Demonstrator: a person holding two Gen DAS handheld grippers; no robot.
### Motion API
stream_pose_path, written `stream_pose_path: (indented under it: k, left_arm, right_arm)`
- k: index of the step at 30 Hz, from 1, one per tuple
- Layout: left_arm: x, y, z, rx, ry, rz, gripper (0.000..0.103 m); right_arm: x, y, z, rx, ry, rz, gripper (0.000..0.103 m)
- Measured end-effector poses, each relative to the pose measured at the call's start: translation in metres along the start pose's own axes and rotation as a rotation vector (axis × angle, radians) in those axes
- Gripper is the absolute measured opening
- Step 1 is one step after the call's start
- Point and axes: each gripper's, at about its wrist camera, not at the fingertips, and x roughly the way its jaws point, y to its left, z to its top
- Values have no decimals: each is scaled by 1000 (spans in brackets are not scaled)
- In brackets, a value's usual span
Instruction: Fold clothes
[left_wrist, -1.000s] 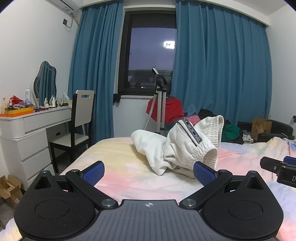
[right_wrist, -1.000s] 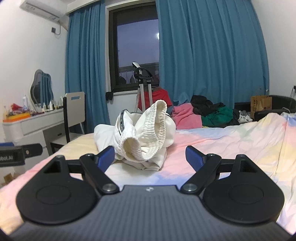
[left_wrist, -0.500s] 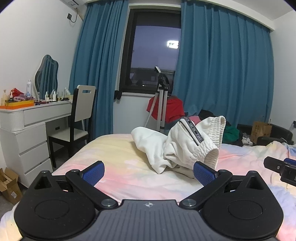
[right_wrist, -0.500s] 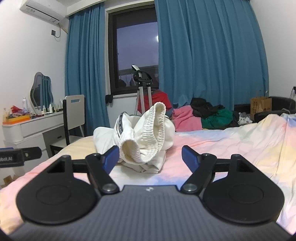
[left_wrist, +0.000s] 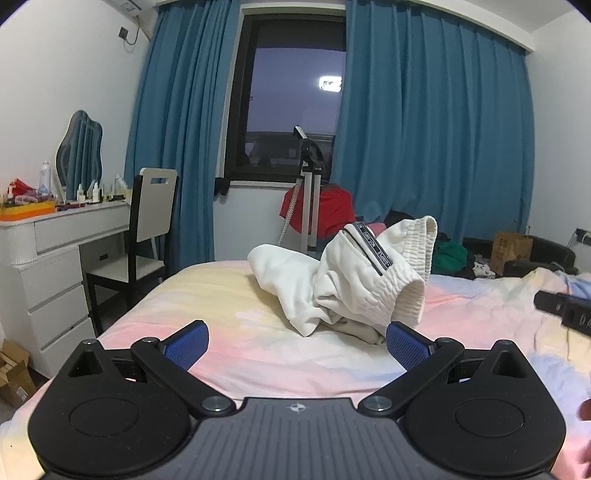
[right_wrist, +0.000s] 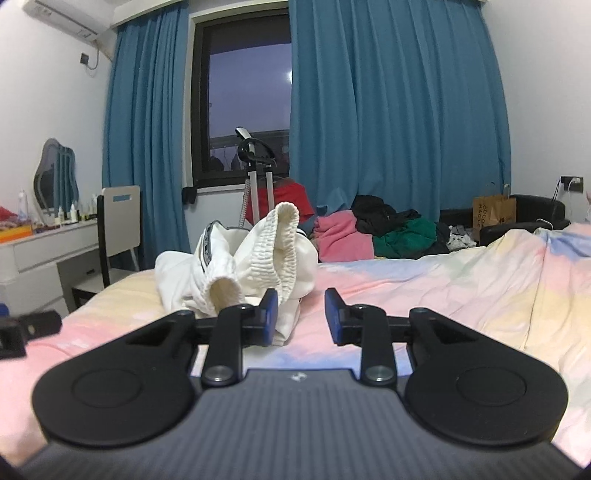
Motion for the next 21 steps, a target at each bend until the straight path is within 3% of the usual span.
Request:
stream_pose_path:
  k: [9,14,21]
  left_arm:
    - [9,-7,-7,12,32,-13,103]
    - [12,-12,-9,26,16,-24,103]
    - [51,-50,-14,202,80,-31,103]
  right_arm:
    - [-10,-10,10,37,-48,28,31]
    - [-6,-14,8,54,-24,28,32]
    - [2,-34,7,163,9,-11,33]
